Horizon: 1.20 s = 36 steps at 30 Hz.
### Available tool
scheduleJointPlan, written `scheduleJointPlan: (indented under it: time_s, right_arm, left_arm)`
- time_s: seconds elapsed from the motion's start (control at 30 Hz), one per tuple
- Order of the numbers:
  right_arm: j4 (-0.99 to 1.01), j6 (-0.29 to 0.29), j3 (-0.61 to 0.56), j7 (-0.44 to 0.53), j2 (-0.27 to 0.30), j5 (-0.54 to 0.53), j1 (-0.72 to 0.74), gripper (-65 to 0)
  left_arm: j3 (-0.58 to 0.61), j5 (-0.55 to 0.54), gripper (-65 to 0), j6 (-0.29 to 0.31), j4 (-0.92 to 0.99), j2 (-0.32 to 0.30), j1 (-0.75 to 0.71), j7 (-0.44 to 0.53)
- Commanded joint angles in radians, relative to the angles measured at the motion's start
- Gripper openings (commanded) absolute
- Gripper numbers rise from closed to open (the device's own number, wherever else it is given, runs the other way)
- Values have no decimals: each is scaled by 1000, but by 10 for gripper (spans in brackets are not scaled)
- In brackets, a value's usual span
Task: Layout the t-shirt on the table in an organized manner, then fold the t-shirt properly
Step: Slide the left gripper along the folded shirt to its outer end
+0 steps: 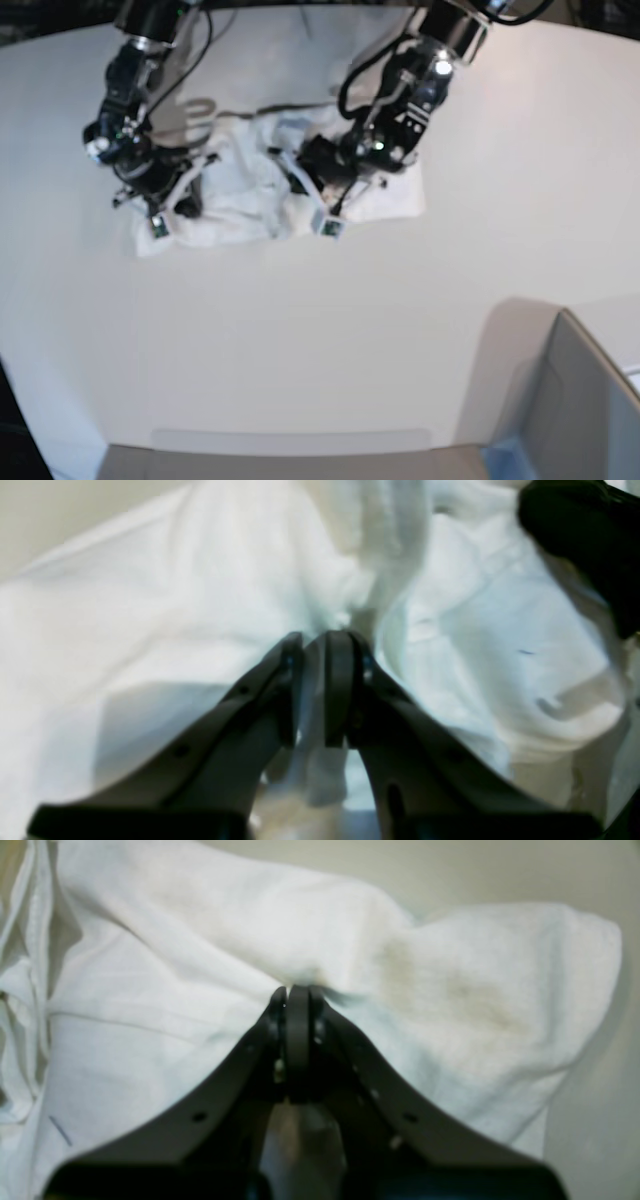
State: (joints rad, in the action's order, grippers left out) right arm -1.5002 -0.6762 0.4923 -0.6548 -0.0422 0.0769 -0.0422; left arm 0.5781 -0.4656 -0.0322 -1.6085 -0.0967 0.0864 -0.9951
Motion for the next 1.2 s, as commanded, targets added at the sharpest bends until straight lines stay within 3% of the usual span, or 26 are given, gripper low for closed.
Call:
scheduleJointPlan:
  time_s: [0.0, 0.13, 0.27, 0.5, 0.63, 0.77, 0.93, 1.1, 1.17]
  right_arm:
    - [14, -22, -4, -124, -2, 71, -25, -650]
    - [14, -22, -4, -124, 3, 71, -25, -650]
    - [14, -22, -4, -124, 3, 71, -25, -650]
    - [14, -22, -4, -124, 3, 71, -17, -650]
    - [14, -22, -4, -124, 3, 71, -11, -650]
    - [43, -22, -4, -124, 3, 71, 29, -650]
    - [65, -22, -2, -124, 5, 71, 78, -650]
    - [0, -22, -2, -130, -5, 64, 103, -650]
    - [-61, -22, -2, -175, -17, 56, 106, -650]
  left_arm:
    - [3, -14, -571, 2, -25, 8, 14, 3]
    - [-5, -14, -571, -1, -106, -7, 8, -8]
    - [-16, -14, -571, -4, -214, -91, -27, -8]
    - [-203, -12, -571, -4, -270, -157, -153, -8]
    - [-240, -11, -571, -4, -267, -182, -192, -8]
    - [-243, -11, -571, -4, -154, -186, -178, 5]
    - [-237, -11, -571, -4, 47, -185, -44, 26]
    - [-241, -11, -571, -4, 92, -183, -3, 49]
    - [-241, -11, -571, -4, 92, -185, -3, 49]
